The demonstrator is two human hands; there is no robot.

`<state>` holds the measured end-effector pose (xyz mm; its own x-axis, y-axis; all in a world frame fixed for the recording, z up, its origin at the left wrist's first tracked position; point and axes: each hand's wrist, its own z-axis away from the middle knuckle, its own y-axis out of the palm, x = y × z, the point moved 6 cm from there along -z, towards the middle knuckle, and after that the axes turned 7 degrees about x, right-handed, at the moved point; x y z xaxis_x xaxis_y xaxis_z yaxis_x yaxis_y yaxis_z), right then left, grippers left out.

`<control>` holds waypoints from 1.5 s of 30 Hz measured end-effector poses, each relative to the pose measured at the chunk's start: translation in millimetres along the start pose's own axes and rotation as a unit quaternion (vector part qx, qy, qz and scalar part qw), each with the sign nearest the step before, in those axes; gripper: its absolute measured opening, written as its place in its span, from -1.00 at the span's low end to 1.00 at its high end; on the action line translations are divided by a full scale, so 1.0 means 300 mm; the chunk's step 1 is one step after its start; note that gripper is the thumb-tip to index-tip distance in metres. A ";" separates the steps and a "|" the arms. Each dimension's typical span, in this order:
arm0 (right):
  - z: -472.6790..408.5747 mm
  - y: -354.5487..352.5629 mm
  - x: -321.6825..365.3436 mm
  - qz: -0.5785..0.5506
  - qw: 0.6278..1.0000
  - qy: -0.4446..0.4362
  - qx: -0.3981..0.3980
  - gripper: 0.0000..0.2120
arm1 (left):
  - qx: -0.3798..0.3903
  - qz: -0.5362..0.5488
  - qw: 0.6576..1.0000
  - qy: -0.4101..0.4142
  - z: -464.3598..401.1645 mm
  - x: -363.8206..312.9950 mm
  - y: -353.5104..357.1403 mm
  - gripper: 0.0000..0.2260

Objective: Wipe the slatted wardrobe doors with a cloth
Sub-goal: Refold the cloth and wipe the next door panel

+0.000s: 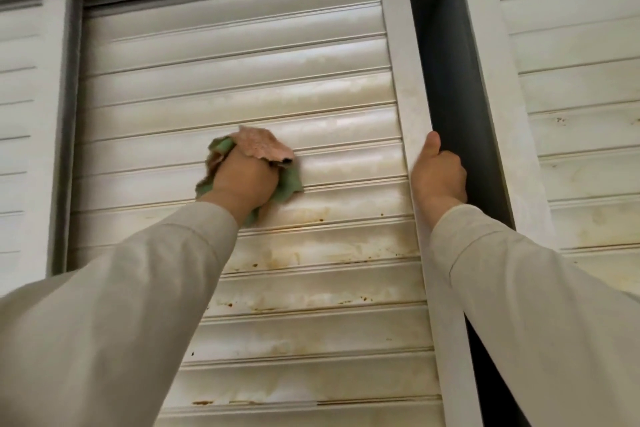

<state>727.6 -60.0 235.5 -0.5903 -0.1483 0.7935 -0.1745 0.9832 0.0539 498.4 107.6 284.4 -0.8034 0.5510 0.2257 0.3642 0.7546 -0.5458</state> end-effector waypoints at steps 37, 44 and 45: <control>0.022 0.038 0.029 0.039 0.999 -0.024 -0.003 -0.38 | 0.183 0.300 0.923 0.158 0.070 -0.366 0.161 -0.16; -0.020 -0.001 0.006 0.047 0.999 -0.014 -0.004 -0.37 | 0.126 0.229 0.930 0.257 0.092 -0.484 0.110 -0.29; -0.016 -0.010 0.005 0.049 0.999 -0.020 -0.009 -0.37 | 0.122 0.241 0.929 0.254 0.111 -0.464 0.113 -0.34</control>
<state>730.8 -62.6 239.5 -0.6356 -0.0544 0.7701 -0.0998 0.9949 -0.0120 606.9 44.6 207.7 -0.2264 0.9474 0.2261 0.4565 0.3083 -0.8346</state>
